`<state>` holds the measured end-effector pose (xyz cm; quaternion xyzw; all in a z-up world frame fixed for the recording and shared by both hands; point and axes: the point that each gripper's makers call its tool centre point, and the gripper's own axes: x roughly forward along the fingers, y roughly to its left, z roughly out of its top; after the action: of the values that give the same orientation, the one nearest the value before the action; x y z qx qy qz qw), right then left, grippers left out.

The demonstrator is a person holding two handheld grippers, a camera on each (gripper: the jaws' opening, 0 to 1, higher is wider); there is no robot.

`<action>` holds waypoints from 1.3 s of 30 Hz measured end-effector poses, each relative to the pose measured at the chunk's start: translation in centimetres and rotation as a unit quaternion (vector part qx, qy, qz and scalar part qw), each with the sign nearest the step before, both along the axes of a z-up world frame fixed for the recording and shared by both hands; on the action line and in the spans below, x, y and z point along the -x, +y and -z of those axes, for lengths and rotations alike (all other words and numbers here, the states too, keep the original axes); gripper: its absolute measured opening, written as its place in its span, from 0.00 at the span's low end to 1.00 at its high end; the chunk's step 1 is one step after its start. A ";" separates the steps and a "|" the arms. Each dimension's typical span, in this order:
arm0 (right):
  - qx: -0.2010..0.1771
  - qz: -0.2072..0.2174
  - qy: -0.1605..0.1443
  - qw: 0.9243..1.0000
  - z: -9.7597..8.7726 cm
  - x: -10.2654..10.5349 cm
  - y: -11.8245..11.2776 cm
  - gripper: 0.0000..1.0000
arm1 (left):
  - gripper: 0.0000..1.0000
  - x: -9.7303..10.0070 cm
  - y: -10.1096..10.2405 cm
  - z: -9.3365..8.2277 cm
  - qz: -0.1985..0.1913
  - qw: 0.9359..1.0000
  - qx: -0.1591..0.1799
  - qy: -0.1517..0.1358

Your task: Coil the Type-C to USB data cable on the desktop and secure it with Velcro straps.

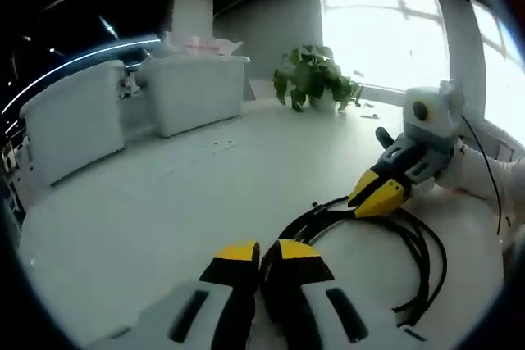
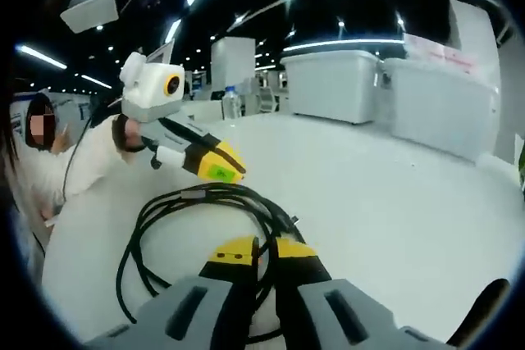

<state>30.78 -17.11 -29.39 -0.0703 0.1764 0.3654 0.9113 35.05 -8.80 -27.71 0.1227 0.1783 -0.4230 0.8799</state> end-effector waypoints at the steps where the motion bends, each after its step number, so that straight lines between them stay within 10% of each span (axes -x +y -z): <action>1: 0.000 0.002 0.004 1.000 0.1 0.0 0.3 0.16 | 0.09 -0.1 0.2 0.2 0.000 1.000 -0.010 -0.008; 9: 0.034 0.038 -0.023 0.998 0.3 -1.3 0.6 0.10 | 0.16 -0.8 0.9 1.4 -0.007 0.999 -0.046 -0.015; 21: 0.023 0.028 -0.007 0.999 0.7 -1.3 1.3 0.12 | 0.13 0.2 0.3 2.1 0.002 0.995 0.053 0.081; 39: 0.044 0.012 -0.048 0.998 0.1 -1.7 1.7 0.04 | 0.04 1.3 -0.5 2.3 0.026 0.995 0.055 0.082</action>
<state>32.52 -15.41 -29.47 -0.1255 0.1490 0.3425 0.9191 33.79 -9.28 -29.97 0.0439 0.2228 -0.4637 0.8564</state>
